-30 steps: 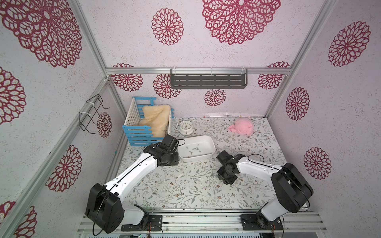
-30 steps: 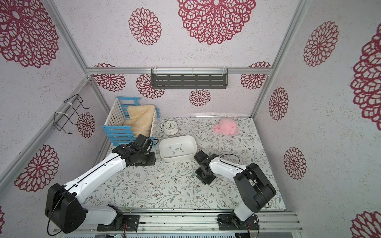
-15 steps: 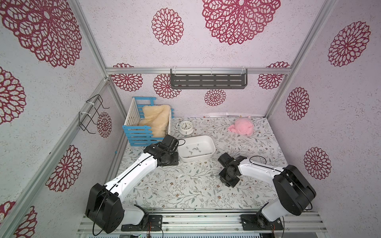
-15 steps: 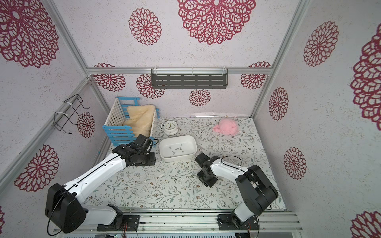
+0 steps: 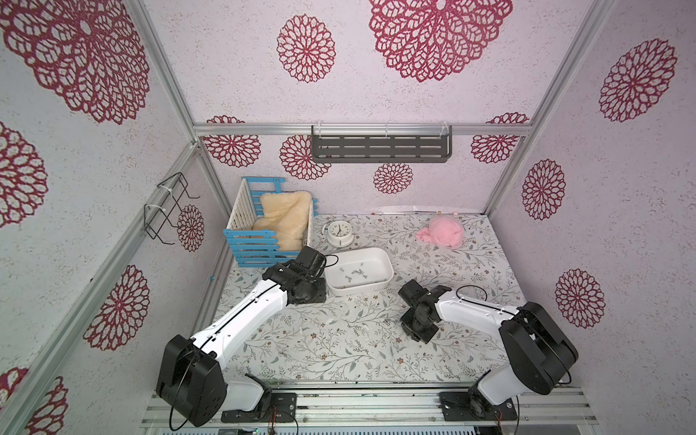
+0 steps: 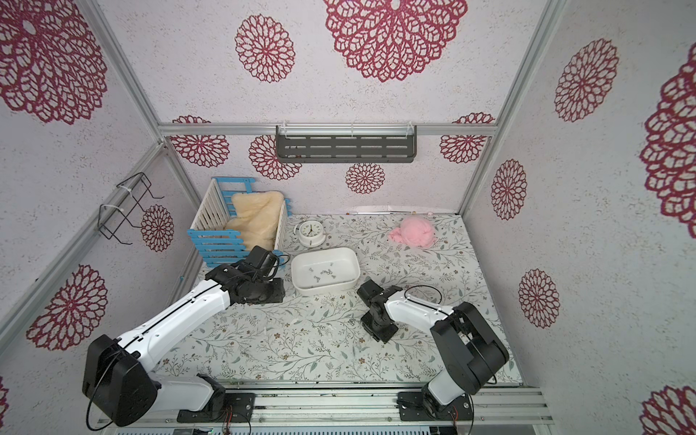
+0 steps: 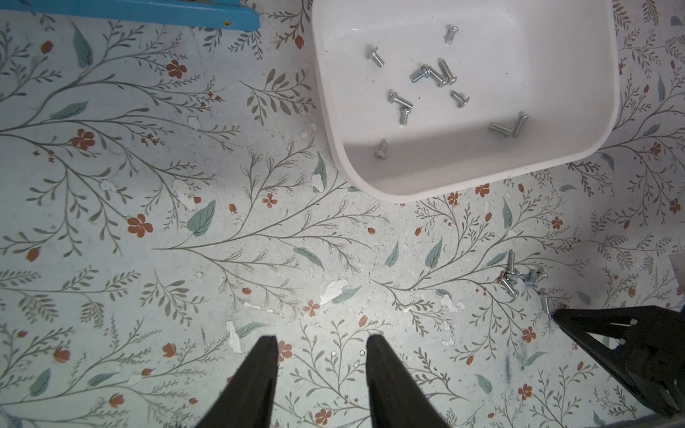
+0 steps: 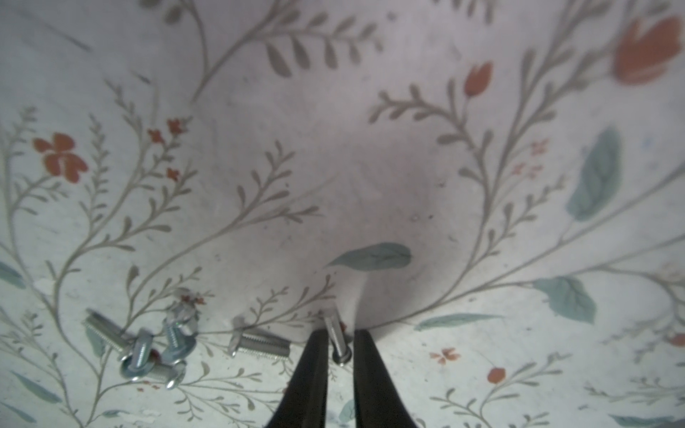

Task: Put the screws on the desktop into the storage box
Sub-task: Pick up the screw from the center of the board.

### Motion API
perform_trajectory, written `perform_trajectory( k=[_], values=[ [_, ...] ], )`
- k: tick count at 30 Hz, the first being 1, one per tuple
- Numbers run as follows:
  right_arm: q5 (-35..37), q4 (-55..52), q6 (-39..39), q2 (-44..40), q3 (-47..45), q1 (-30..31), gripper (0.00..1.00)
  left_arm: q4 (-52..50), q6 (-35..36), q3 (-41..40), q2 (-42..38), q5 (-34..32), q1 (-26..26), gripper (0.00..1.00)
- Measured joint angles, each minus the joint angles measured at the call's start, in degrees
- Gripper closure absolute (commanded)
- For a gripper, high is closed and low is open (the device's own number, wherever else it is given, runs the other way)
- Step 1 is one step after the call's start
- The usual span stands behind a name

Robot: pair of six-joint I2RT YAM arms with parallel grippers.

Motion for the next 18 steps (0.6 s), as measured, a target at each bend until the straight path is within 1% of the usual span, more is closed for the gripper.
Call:
perform_trajectory(
  k=[2,18],
  values=[
    [0.0,0.07,-0.24,-0.02,-0.02,0.0,0.9,0.0,-0.02,0.0,0.0,0.02,0.0,0.55],
    [1.31,-0.7,-3.63,0.0,1.44,0.0,1.0,0.0,-0.52,-0.22,-0.94,0.17,0.0,0.55]
  ],
)
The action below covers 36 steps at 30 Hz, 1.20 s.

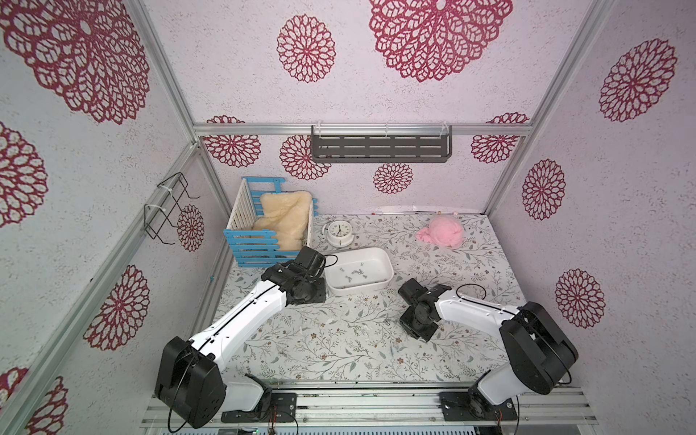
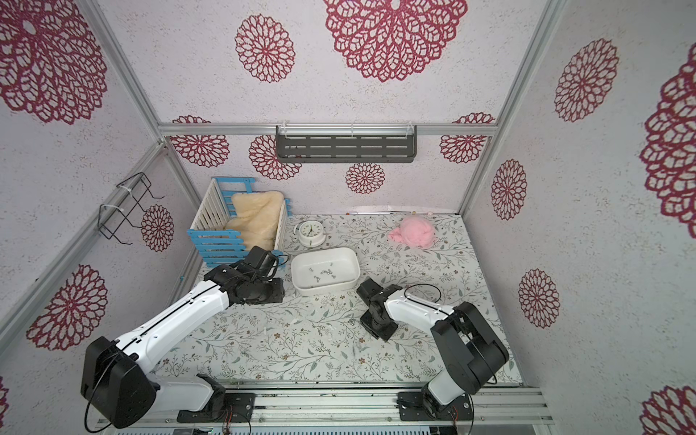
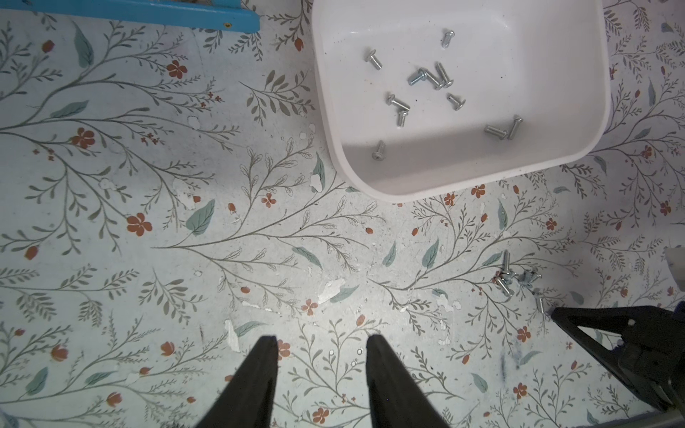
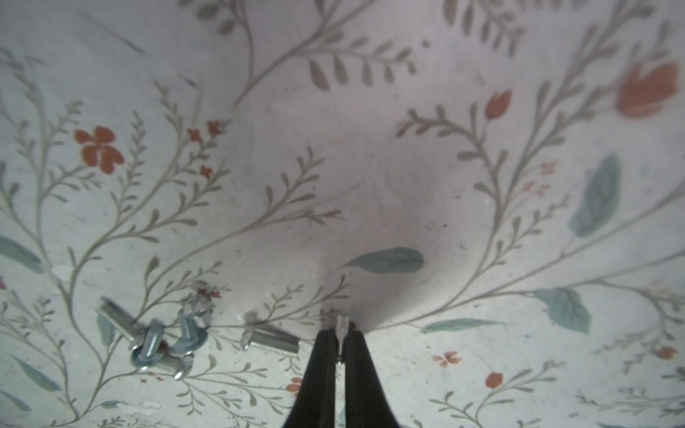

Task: Put the screws on the desktop into the storage box
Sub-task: Pick up the screw from the center of the board, then place the screw in the storage box.

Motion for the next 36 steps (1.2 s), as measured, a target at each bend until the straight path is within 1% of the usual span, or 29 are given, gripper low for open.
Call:
perform_trajectory(
  k=[9,16,21,32,36],
  values=[
    [1.84,-1.95,-1.86,-2.27,0.92,0.0,1.0,-0.13,-0.37,-0.02,-0.33,-0.07,0.0,0.55],
    [3.21,-3.65,-3.39,-5.88,3.39,0.0,1.0,-0.94,-0.76,0.0,-0.42,-0.28,0.0,0.55],
    [3.87,-4.59,-4.39,-6.99,5.31,-0.02,1.0,-1.84,-1.07,0.26,-0.85,-0.5,0.0,0.55],
    [4.66,-5.11,-6.86,-7.1,10.43,-0.09,1.0,-4.04,-1.22,2.38,-2.89,-1.75,0.0,0.55],
    [4.5,-4.98,-7.87,-5.7,13.44,-0.11,1.0,-4.81,-1.29,2.38,-3.67,-2.23,0.0,0.55]
  ],
)
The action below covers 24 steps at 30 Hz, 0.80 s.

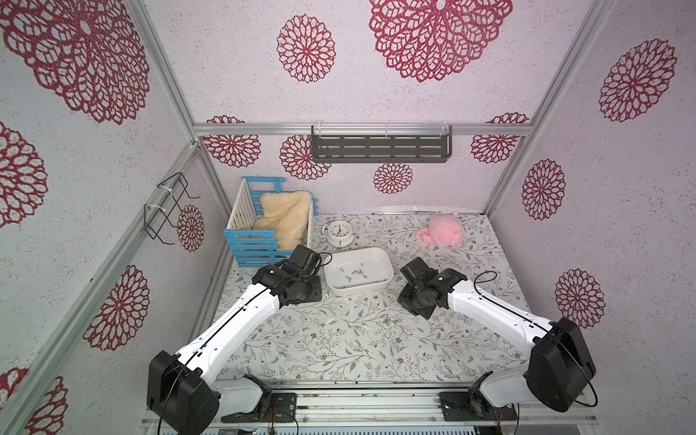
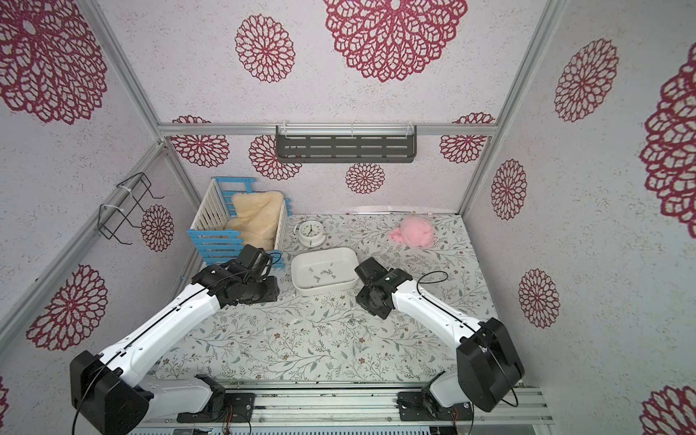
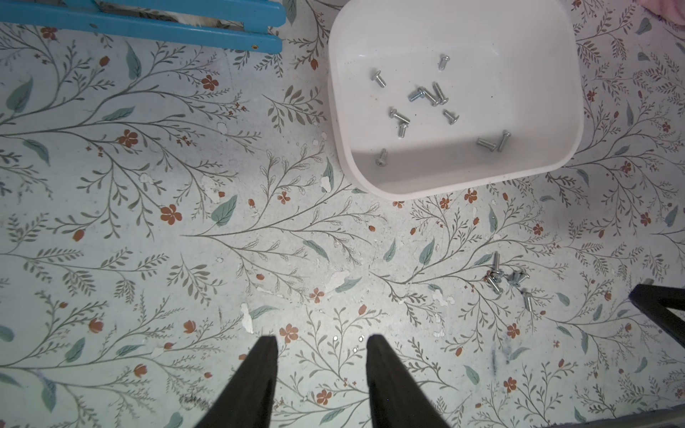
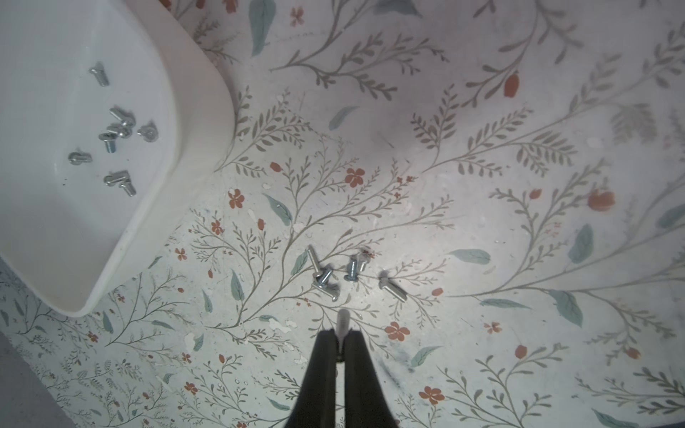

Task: Put the screws on the desktop into the storage box
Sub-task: Place the screw in the storage box.

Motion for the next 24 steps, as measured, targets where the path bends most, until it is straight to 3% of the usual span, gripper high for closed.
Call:
perform_trajectory(
  k=[16,24],
  values=[
    [-1.88,2.1,-6.88,17.49,22.91,0.09,1.0,-0.85,-1.2,-0.09,-2.8,-0.44,0.11,0.55],
    [-1.57,0.85,-9.75,30.64,37.07,0.11,1.0,-1.64,-1.7,-0.48,-4.31,-0.87,0.11,0.55]
  ],
)
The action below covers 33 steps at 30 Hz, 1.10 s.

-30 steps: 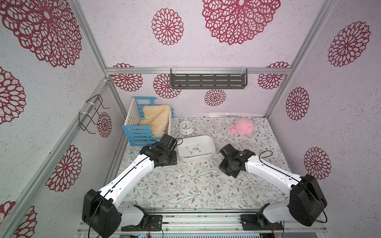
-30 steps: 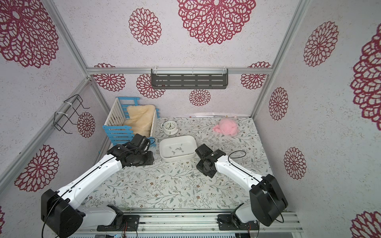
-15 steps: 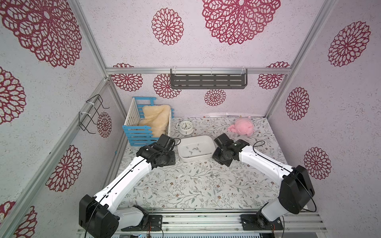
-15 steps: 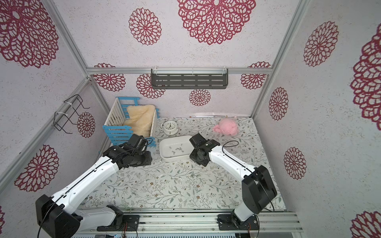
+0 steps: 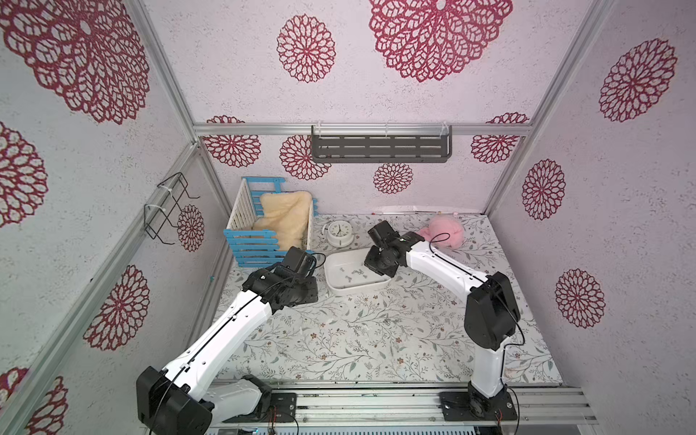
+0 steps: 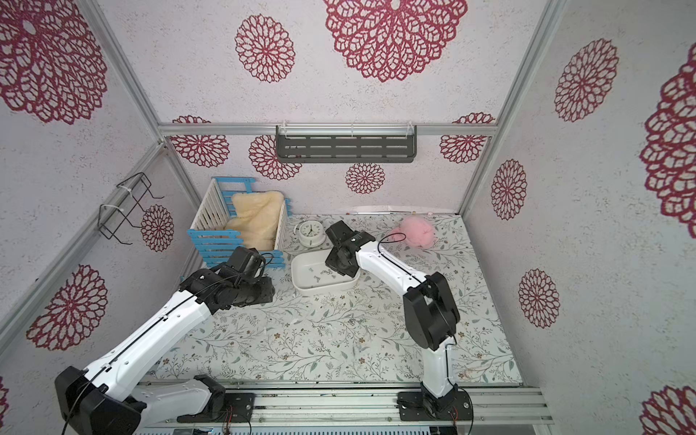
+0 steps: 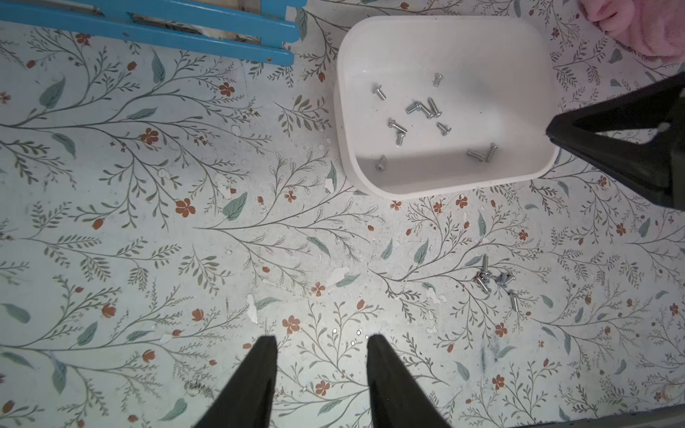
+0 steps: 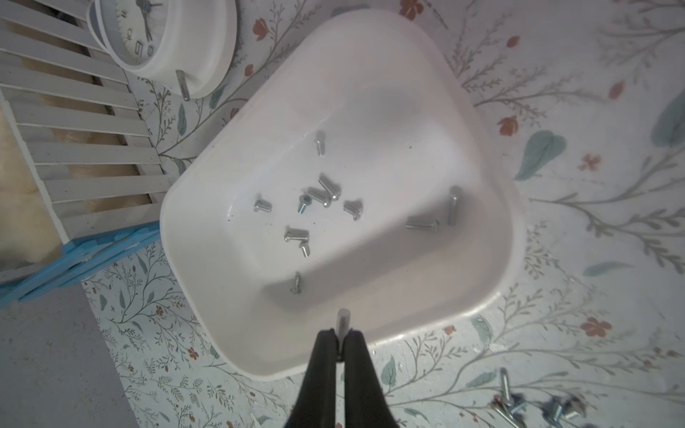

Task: Put the screws on the desktop into the storage box
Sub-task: Place the screw in the storage box.

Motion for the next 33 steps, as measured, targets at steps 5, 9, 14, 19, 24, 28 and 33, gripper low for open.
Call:
perform_trajectory(
  k=[5,9,14,19,24,28,33],
  values=[
    [0.81,-2.99,-1.73,8.9,10.69,-0.17,1.0,-0.61,-0.55,-0.46,-0.57,-0.22,0.0,0.55],
    [0.85,-4.57,-2.36,13.84,15.58,-0.63,1.0,-0.85,-0.81,-0.9,-1.38,-0.24,0.02,0.54],
    [0.72,-5.84,-2.89,16.92,16.31,-1.64,1.0,-1.31,-1.01,-1.4,-2.03,-0.26,0.02,0.54],
    [0.74,-6.56,-3.23,17.94,16.31,-2.54,1.0,-1.46,-1.01,-1.4,-2.05,-0.37,0.02,0.54],
    [0.7,-6.62,-3.41,18.6,16.31,-3.1,0.99,-1.75,-1.01,-1.53,-2.1,-0.39,0.02,0.54],
    [0.39,-6.64,-3.65,19.43,16.31,-3.52,0.94,-1.77,-1.01,-1.6,-2.1,-0.39,0.02,0.54],
    [0.2,-7.85,-3.8,20.26,18.1,-3.63,0.81,-1.77,-1.01,-1.6,-2.1,-0.37,0.02,0.54]
  ],
)
